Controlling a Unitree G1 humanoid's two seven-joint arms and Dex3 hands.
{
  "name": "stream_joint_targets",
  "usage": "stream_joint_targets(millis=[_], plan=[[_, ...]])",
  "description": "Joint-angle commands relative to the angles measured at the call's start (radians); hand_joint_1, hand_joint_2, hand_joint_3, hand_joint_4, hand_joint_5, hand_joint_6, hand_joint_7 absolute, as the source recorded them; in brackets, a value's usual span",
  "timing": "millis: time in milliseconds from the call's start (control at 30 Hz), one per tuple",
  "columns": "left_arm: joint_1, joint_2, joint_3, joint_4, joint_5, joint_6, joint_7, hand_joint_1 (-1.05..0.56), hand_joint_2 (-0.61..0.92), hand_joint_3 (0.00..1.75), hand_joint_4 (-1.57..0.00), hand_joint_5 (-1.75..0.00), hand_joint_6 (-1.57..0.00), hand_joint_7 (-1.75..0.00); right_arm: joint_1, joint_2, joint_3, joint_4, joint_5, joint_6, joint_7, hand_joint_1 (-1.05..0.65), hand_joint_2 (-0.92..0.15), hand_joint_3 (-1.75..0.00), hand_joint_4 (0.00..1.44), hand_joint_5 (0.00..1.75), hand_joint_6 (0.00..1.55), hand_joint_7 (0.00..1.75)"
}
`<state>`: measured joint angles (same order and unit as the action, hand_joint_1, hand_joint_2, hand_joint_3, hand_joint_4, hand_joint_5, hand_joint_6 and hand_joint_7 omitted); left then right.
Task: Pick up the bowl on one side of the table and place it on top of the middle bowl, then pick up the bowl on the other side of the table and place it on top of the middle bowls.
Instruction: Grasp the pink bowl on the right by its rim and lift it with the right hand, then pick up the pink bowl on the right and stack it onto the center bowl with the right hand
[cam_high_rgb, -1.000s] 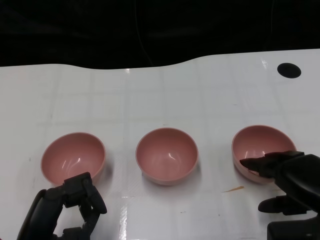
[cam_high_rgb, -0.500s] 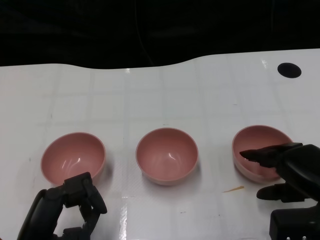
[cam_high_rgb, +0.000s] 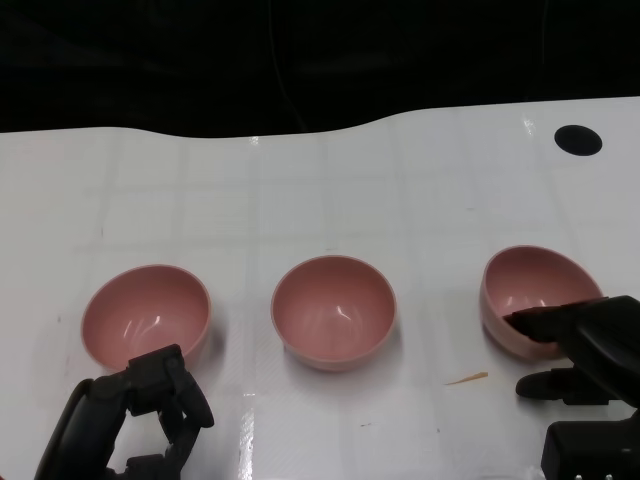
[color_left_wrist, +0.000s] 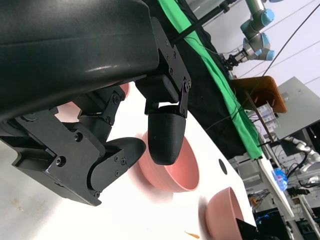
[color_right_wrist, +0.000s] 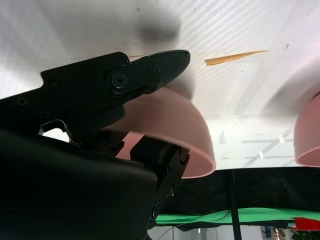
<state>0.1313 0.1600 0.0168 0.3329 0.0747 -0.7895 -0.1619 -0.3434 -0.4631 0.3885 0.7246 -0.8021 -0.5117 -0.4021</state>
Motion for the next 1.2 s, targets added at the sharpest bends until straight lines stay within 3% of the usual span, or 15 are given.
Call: stream_joint_targets(millis=[33, 167, 200, 267, 300, 467, 533, 600, 667, 933, 1200], plan=[[0.009, 0.011, 0.004, -0.005, 0.008, -0.001, 0.014, -0.08, 0.50, 1.18, -0.84, -1.69, -0.77, -1.45, -0.018, -0.001, 0.023, 0.045, -0.011, -0.016, -0.044, -0.49, -0.92, -0.04, 0.94, 0.08, 0.84, 0.04], [0.010, 0.010, 0.003, -0.008, 0.009, 0.003, 0.014, -0.08, 0.50, 1.17, -0.84, -1.71, -0.77, -1.46, -0.039, 0.008, 0.046, 0.111, -0.008, -0.052, -0.116, -0.43, -0.92, -0.07, 1.06, 0.12, 0.93, 0.06], [0.010, 0.010, 0.003, -0.008, 0.008, 0.003, 0.014, -0.08, 0.50, 1.17, -0.84, -1.71, -0.77, -1.46, -0.044, 0.012, 0.050, 0.127, -0.006, -0.064, -0.134, -0.38, -0.92, -0.07, 1.07, 0.27, 0.99, 0.04], [0.010, 0.010, 0.002, -0.008, 0.007, 0.002, 0.013, -0.08, 0.50, 1.17, -0.84, -1.71, -0.77, -1.46, -0.056, 0.015, 0.062, 0.160, -0.004, -0.097, -0.168, -0.31, -0.92, -0.08, 0.86, 0.84, 1.06, 0.02], [0.010, 0.009, 0.002, -0.009, 0.005, 0.002, 0.012, -0.08, 0.50, 1.17, -0.84, -1.71, -0.77, -1.46, -0.061, 0.017, 0.066, 0.175, -0.001, -0.118, -0.187, -0.26, -0.92, -0.12, 0.79, 1.04, 1.11, 0.03], [0.009, 0.007, -0.001, -0.008, 0.005, 0.002, 0.012, -0.09, 0.50, 1.17, -0.84, -1.69, -0.77, -1.45, -0.076, 0.030, 0.062, 0.237, 0.024, -0.190, -0.228, -0.13, -0.92, -0.37, 0.74, 1.45, 1.24, 0.13], [0.008, 0.007, -0.001, -0.006, 0.008, 0.001, 0.013, -0.09, 0.49, 1.17, -0.84, -1.69, -0.77, -1.45, -0.079, 0.032, 0.060, 0.252, 0.032, -0.213, -0.230, -0.15, -0.92, -0.49, 0.69, 1.65, 0.91, 0.90], [0.005, 0.008, -0.001, -0.002, 0.015, -0.002, 0.017, -0.09, 0.49, 1.17, -0.84, -1.69, -0.77, -1.45, -0.081, 0.029, 0.062, 0.252, 0.032, -0.223, -0.233, -0.19, -0.92, -0.54, 0.70, 1.73, 0.66, 1.48], [0.003, 0.008, -0.001, 0.002, 0.014, -0.006, 0.017, -0.09, 0.49, 1.17, -0.84, -1.69, -0.77, -1.45, -0.082, 0.026, 0.063, 0.248, 0.029, -0.226, -0.237, -0.20, -0.92, -0.54, 0.71, 1.74, 0.57, 1.68], [-0.002, 0.008, 0.000, 0.015, 0.021, -0.011, 0.022, -0.09, 0.50, 1.17, -0.84, -1.67, -0.77, -1.46, -0.075, -0.013, 0.077, 0.160, -0.028, -0.212, -0.289, -0.19, -0.92, -0.46, 0.74, 1.75, 0.47, 1.75], [-0.010, 0.004, -0.003, 0.026, 0.019, -0.020, 0.026, -0.08, 0.48, 1.19, -0.85, -1.66, -0.77, -1.45, -0.067, -0.079, 0.066, 0.003, -0.039, -0.221, -0.252, -0.15, -0.91, -0.44, 0.75, 1.75, 0.48, 1.75]])
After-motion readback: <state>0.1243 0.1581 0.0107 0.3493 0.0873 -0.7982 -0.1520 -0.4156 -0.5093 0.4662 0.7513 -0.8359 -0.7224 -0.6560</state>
